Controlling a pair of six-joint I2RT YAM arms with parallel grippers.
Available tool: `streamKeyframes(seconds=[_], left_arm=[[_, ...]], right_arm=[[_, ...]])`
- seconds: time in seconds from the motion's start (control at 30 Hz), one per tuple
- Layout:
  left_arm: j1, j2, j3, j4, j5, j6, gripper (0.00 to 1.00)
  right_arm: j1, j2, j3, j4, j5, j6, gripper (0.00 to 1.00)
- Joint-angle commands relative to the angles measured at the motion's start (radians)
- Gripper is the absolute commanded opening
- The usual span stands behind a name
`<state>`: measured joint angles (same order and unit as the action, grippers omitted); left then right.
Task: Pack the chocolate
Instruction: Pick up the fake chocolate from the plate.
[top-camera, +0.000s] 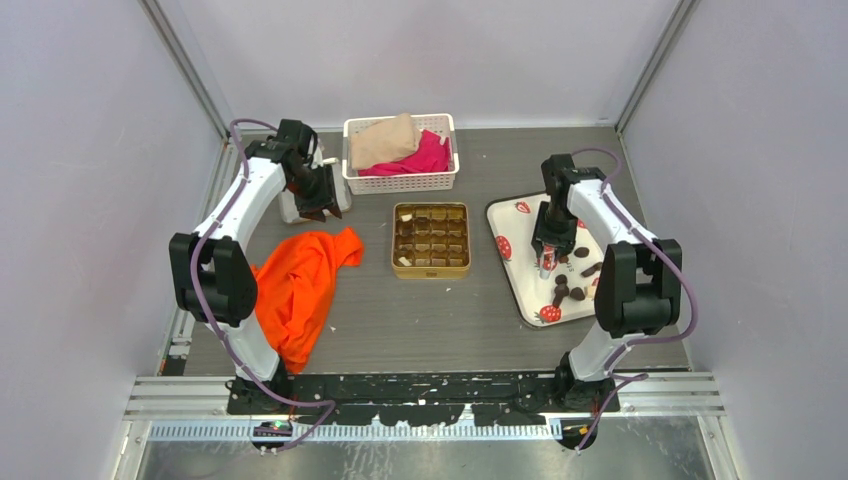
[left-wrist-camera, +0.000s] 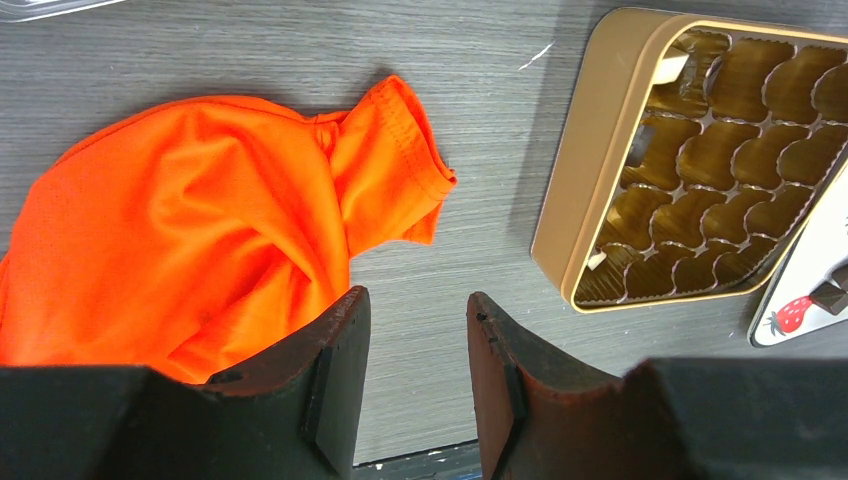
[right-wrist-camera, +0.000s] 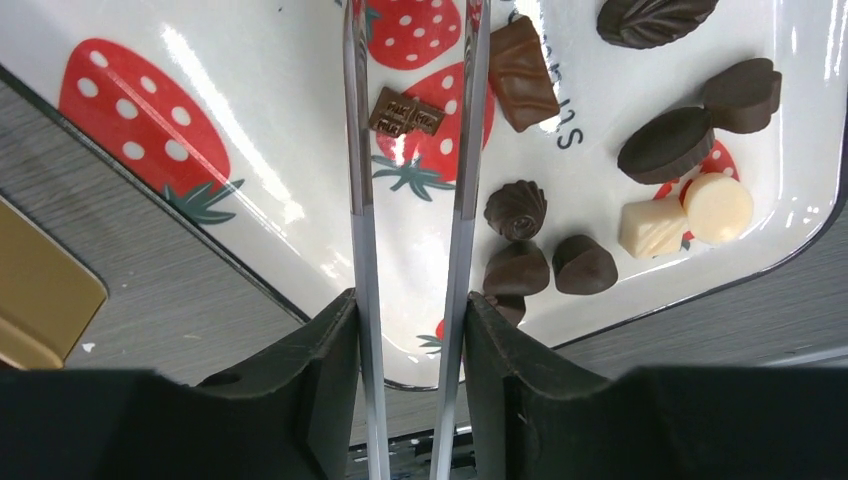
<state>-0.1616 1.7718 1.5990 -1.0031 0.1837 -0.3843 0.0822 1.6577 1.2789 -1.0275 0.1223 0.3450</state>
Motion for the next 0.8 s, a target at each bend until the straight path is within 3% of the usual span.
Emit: streamKeyframes(seconds=[0.0,0.5,0.77], left_arm=[[0.008,-0.001,0.041,0.012,0.005,0.010,0.42],[0.008,0.020,0.063,0.009,0.000,0.015,0.42],[0.008,0.026,0.065,0.008,-0.003,0.018,0.42]], right_arm=[[-0.013,0.022,0.031,0.031,0.045,-0.026,0.44],[-0.028,0.122,0.111,0.032,0.060,-0.069,0.47],[-0.042,0.152,0.125,0.039,0.054,-0.081,0.37]])
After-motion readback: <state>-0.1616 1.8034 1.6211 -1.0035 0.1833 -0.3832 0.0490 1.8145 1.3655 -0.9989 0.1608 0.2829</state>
